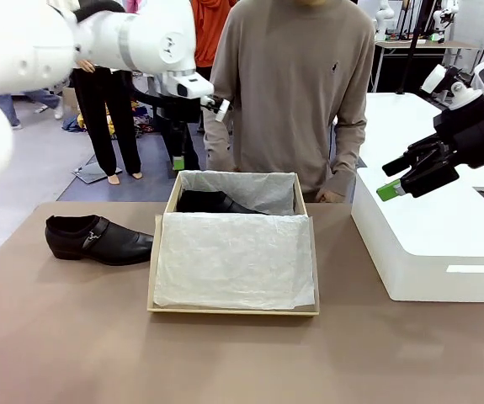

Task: Pack the shoes into the box.
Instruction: Place the other shoe of the Shoes into the Shoes Box.

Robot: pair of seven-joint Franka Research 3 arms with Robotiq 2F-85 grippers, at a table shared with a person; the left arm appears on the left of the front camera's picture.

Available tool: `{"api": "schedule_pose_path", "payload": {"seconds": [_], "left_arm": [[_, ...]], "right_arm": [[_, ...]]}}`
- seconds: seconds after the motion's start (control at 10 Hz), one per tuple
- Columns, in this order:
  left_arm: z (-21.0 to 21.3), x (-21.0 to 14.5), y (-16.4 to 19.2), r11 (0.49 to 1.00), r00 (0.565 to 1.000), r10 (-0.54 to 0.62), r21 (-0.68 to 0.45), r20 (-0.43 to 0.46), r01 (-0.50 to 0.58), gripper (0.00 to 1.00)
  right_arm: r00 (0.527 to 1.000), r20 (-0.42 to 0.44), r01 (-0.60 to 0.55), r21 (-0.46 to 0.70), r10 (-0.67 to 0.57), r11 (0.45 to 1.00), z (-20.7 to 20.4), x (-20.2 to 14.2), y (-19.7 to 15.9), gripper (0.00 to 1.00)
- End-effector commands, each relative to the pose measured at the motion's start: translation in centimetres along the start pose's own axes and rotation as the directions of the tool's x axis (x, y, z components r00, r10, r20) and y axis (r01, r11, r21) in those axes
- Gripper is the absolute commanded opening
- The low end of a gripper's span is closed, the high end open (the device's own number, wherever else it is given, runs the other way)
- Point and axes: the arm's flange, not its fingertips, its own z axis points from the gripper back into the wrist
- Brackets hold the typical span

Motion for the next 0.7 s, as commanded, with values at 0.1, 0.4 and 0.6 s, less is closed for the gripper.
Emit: {"api": "schedule_pose_path", "payload": {"seconds": [0.1,0.4,0.6], "left_arm": [[0.6,-7.0,-4.8,0.997,0.998,-0.063,0.041,-0.004,0.063,1.00],[1.1,-12.2,-7.5,0.975,0.977,-0.206,0.092,0.056,0.200,1.00],[0.7,-14.7,-9.1,0.973,0.974,-0.218,0.089,0.056,0.213,1.00]], "right_arm": [[0.999,0.032,-0.021,0.010,0.021,1.000,-0.3,0.0,-0.4,1.00],[0.999,0.032,-0.021,0.010,0.021,1.000,-0.3,0.0,-0.4,1.00],[0.999,0.032,-0.021,0.010,0.021,1.000,-0.3,0.0,-0.4,1.00]]}}
